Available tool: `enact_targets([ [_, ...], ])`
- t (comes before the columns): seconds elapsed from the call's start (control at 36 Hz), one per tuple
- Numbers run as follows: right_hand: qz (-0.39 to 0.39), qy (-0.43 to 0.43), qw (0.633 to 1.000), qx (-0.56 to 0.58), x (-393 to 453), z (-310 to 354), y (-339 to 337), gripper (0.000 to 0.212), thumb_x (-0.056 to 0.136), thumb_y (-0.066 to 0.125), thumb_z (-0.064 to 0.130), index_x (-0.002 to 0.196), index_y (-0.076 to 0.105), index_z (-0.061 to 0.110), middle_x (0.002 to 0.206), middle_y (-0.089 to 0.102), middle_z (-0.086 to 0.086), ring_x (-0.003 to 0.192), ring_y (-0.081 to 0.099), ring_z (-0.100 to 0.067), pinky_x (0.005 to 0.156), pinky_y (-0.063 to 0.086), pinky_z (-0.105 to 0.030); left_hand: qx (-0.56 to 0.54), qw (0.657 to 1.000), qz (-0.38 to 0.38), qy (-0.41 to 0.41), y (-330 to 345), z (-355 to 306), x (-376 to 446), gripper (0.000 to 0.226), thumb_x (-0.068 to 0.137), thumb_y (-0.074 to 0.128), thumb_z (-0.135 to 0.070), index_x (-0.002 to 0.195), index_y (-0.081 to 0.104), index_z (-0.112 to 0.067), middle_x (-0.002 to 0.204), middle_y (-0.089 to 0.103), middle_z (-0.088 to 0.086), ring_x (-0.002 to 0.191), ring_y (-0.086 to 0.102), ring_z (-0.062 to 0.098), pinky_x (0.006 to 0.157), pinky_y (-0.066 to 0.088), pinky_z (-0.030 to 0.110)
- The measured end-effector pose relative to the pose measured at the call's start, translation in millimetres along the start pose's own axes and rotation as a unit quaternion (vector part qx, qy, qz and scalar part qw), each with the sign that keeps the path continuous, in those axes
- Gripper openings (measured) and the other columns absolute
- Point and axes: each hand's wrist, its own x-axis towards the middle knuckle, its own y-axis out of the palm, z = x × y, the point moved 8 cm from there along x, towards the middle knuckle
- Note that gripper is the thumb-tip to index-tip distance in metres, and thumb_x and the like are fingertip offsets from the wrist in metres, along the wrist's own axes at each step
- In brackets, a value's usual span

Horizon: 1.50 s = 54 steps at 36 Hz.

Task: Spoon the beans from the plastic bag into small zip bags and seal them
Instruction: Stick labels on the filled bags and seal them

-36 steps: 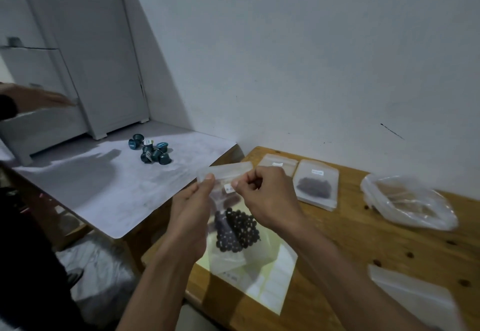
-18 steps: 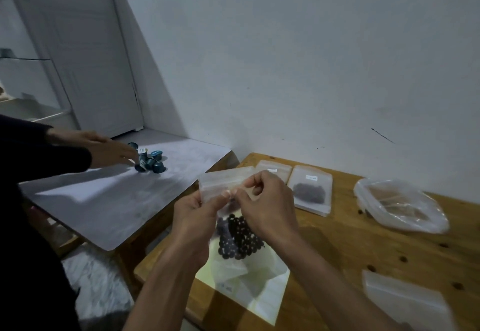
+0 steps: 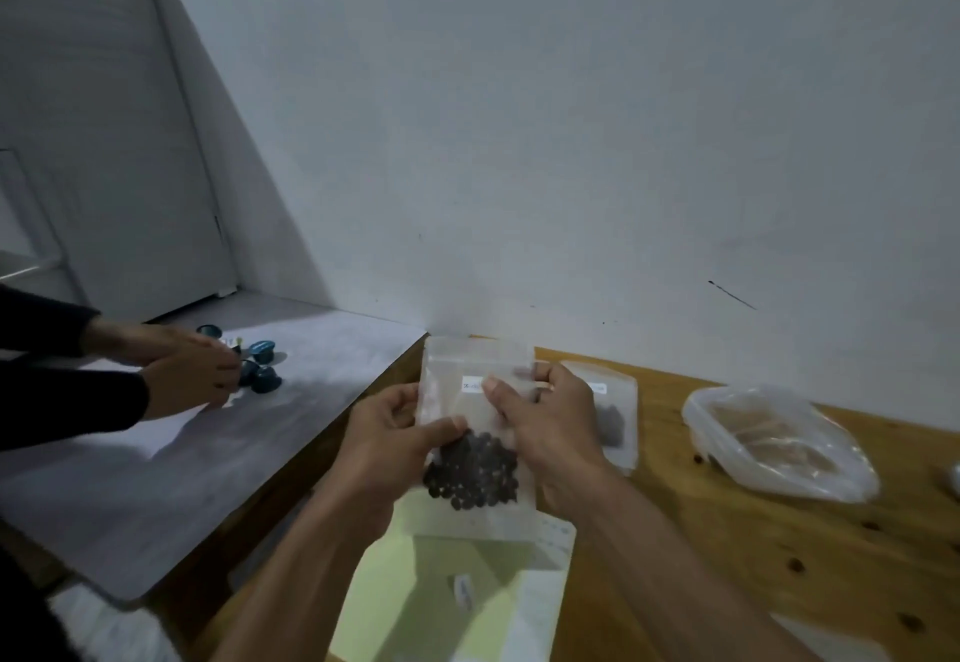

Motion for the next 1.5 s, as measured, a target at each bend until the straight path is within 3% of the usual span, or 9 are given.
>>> enact_targets([
  [0.17,0.045,-0.018,0.991,-0.127,28,-1,-1,0.078,0.084,0.077,0.016,0.141,0.028,0.035,0.106,0.056,0.006,0.086,0.057,-0.007,0.059,0.051,-0.018,0.080,0.994,-0.059,0.052,10,-7,56,0.035,0.075,0.085,-0.006,0.102,0.064,-0.013,0.091,0.076,0.009,0.077,0.073,0.022,0.058,0.057,0.034],
  [0.25,0.025,-0.032,0.980,-0.193,47,3,-4,0.062,0.087,0.076,0.018,0.136,0.040,0.031,0.120,0.054,0.003,0.086,0.053,-0.007,0.049,0.042,-0.009,0.158,0.983,-0.063,0.070,23,-13,81,0.040,0.075,0.086,-0.016,0.104,0.059,-0.015,0.093,0.069,0.001,0.081,0.067,0.014,0.067,0.058,0.032],
  [0.33,0.000,-0.058,0.960,-0.276,67,4,-4,0.054,0.088,0.074,0.020,0.135,0.048,0.023,0.134,0.052,-0.001,0.102,0.053,-0.015,0.067,0.052,-0.018,0.198,0.975,-0.039,0.089,40,-13,101,0.046,0.076,0.086,-0.021,0.109,0.055,-0.017,0.093,0.063,-0.007,0.077,0.059,0.002,0.056,0.045,0.014],
  [0.42,-0.004,-0.064,0.927,-0.368,80,2,-1,0.057,0.088,0.073,0.028,0.139,0.047,0.023,0.139,0.051,-0.002,0.120,0.053,-0.023,0.094,0.053,-0.037,0.238,0.967,-0.022,0.090,50,-6,118,0.055,0.071,0.090,-0.019,0.117,0.061,-0.011,0.097,0.065,-0.005,0.087,0.065,0.011,0.068,0.054,0.018],
  [0.5,-0.008,-0.067,0.881,-0.468,90,0,0,0.050,0.088,0.070,0.035,0.133,0.051,0.026,0.133,0.056,0.000,0.121,0.051,-0.026,0.097,0.046,-0.041,0.279,0.956,-0.019,0.088,55,4,131,0.064,0.071,0.090,-0.021,0.125,0.061,-0.005,0.112,0.070,0.003,0.095,0.067,0.014,0.086,0.059,0.032],
  [0.58,0.002,-0.058,0.845,-0.532,96,-7,3,0.045,0.088,0.067,0.039,0.129,0.053,0.026,0.134,0.054,-0.003,0.126,0.043,-0.028,0.101,0.035,-0.044,0.333,0.938,-0.015,0.095,62,12,135,0.053,0.080,0.083,-0.020,0.126,0.061,-0.005,0.114,0.068,0.006,0.091,0.058,0.010,0.081,0.047,0.021],
  [0.69,0.008,-0.063,0.817,-0.573,99,-13,4,0.039,0.089,0.061,0.045,0.123,0.058,0.026,0.136,0.042,-0.005,0.127,0.033,-0.029,0.102,0.030,-0.045,0.388,0.915,-0.023,0.108,65,18,138,0.054,0.086,0.077,-0.030,0.130,0.060,-0.005,0.127,0.067,0.010,0.104,0.063,0.019,0.083,0.049,0.028],
  [1.14,0.022,-0.088,0.857,-0.508,29,19,-57,0.039,0.088,0.065,0.041,0.123,0.065,0.025,0.129,0.058,-0.001,0.118,0.053,-0.025,0.098,0.047,-0.044,0.389,0.904,-0.029,0.174,75,-6,55,0.051,0.090,0.066,-0.048,0.126,0.065,-0.012,0.125,0.066,0.007,0.116,0.060,0.024,0.095,0.051,0.040],
  [1.5,0.012,-0.013,0.856,-0.516,-78,26,-203,0.037,0.085,0.072,0.039,0.119,0.067,0.028,0.105,0.070,0.008,0.092,0.062,-0.010,0.081,0.051,-0.028,0.398,0.888,0.144,0.183,155,20,-89,0.047,0.087,0.068,-0.051,0.121,0.068,-0.018,0.111,0.070,-0.003,0.097,0.063,0.009,0.082,0.053,0.025],
])
